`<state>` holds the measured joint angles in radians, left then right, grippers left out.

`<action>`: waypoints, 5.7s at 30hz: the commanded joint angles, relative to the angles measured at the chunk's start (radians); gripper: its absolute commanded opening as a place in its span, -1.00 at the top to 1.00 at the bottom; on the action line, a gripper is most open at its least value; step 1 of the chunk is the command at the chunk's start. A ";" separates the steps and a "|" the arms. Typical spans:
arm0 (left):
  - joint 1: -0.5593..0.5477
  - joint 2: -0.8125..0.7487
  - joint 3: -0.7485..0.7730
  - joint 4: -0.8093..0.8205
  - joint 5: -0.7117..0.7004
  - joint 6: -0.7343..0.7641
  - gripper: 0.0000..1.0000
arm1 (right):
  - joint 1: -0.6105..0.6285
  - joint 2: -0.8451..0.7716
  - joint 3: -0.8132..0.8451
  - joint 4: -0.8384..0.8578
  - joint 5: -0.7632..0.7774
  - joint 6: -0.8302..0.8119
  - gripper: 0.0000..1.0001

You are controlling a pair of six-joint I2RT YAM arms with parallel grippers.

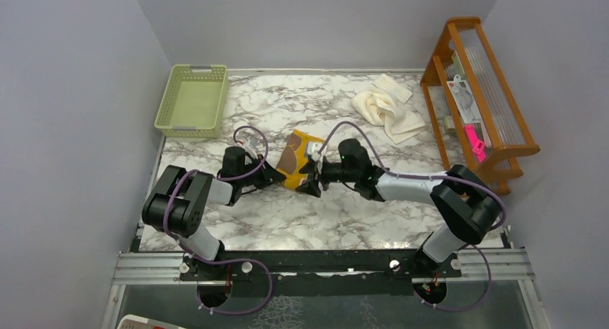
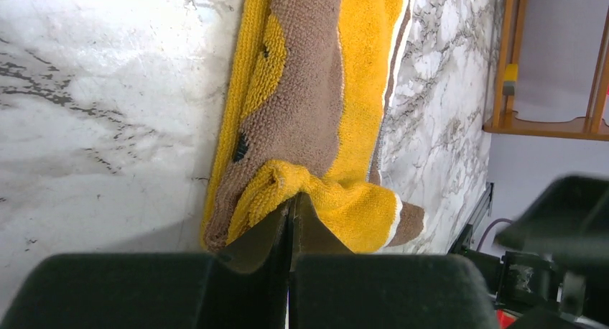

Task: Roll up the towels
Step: Roll the towel at the center of the board.

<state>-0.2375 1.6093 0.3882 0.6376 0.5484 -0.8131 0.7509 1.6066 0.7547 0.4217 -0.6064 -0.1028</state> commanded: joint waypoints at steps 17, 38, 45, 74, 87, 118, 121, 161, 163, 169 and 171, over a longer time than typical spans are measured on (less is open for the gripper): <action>0.009 0.065 -0.040 -0.094 -0.054 0.076 1.00 | 0.174 0.211 0.039 0.072 0.290 -0.512 0.03; 0.062 -0.104 0.039 -0.100 0.157 -0.074 0.68 | 0.181 0.229 0.131 -0.137 0.369 -0.291 0.98; 0.096 -0.399 0.219 -0.492 0.045 0.073 -0.05 | 0.177 0.128 0.123 -0.088 0.337 0.040 0.98; 0.090 -0.461 0.111 -0.390 0.107 0.059 -0.07 | -0.187 0.481 0.069 0.540 -0.394 1.345 0.98; -0.102 -0.314 0.105 -0.234 0.020 -0.003 -0.03 | -0.216 0.551 -0.072 0.633 -0.210 1.594 0.98; -0.127 0.226 0.146 -0.055 -0.080 0.014 0.15 | 0.067 -0.105 -0.122 0.053 0.570 0.028 -0.31; -0.127 0.242 0.152 -0.055 -0.069 0.011 0.16 | 0.125 -0.099 -0.159 0.123 0.563 -0.087 -0.31; -0.080 0.107 0.142 -0.115 0.022 -0.040 0.17 | 0.197 0.280 0.200 -0.462 0.765 -0.025 0.20; -0.046 0.032 0.137 -0.130 0.056 -0.056 0.17 | 0.197 0.310 0.224 -0.505 0.768 -0.005 0.28; 0.085 -0.227 0.227 -0.444 0.051 0.037 -0.04 | 0.197 0.323 0.253 -0.559 0.661 0.036 0.78; 0.094 -0.303 0.293 -0.596 -0.013 0.116 -0.08 | 0.197 0.303 0.255 -0.565 0.570 0.066 0.92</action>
<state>-0.1734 1.4517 0.5602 0.3370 0.5907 -0.8299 0.9394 1.8690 1.0378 0.0376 0.1711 -0.1310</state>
